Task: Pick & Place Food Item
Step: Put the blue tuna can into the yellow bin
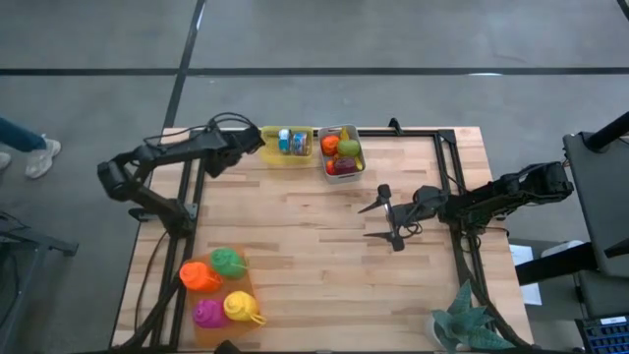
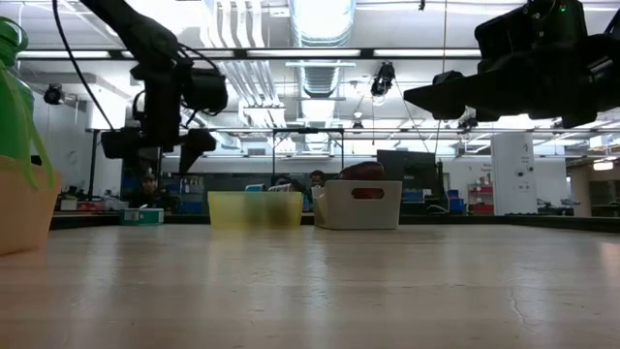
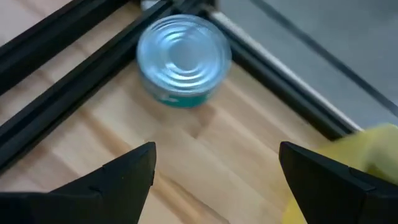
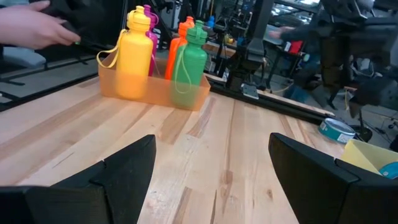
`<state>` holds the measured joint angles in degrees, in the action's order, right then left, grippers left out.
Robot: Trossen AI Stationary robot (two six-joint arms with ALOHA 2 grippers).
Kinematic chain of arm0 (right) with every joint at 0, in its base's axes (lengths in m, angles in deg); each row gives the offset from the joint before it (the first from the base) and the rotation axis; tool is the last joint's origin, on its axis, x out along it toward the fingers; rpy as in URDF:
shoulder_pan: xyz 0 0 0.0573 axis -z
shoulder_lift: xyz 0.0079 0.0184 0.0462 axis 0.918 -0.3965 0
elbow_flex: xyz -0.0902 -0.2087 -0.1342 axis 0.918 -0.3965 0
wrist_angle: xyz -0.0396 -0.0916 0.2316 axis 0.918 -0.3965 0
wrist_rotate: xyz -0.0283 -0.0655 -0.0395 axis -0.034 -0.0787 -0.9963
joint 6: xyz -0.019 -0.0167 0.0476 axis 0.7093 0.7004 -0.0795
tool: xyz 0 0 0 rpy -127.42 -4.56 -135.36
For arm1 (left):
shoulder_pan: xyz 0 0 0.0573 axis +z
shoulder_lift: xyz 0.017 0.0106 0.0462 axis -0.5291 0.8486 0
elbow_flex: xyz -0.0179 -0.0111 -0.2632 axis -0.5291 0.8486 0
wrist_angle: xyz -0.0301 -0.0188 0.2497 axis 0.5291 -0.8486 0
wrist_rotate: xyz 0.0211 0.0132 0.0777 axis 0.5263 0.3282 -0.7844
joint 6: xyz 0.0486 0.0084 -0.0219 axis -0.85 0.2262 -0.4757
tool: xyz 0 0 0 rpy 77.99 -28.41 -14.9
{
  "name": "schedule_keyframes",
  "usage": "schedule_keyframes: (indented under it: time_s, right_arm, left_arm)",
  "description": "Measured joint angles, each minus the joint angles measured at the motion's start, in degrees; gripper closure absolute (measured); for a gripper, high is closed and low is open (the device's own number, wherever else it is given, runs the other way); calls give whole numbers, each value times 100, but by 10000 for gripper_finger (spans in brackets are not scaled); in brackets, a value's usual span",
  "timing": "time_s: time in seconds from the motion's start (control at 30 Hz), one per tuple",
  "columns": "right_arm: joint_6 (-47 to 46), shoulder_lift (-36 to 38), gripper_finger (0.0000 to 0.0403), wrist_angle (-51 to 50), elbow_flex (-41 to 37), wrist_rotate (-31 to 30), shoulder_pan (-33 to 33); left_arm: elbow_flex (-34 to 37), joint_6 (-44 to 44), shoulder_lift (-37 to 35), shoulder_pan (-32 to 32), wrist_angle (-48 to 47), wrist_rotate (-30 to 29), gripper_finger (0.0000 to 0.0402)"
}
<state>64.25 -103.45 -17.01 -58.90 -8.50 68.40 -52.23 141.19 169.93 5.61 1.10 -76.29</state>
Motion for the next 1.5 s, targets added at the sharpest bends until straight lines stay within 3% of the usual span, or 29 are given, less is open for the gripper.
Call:
schedule_keyframes:
  time_s: [0.13, 0.57, 0.93, 1.5]
  right_arm:
    - [0, 0, 97, 0, -2, 0, 1]
    - [0, 0, 97, 0, -2, 0, 0]
    - [0, 0, 97, -1, -2, 0, 2]
    - [0, 0, 97, -2, -2, 0, 1]
  left_arm:
    - [-1, 335, 158, 254, -271, 170, 55]
    - [-181, 271, 538, 974, -910, 574, 55]
    - [-181, -472, 540, 1763, -893, 1117, 55]
    - [-80, -637, 923, 1878, -433, 1348, 55]
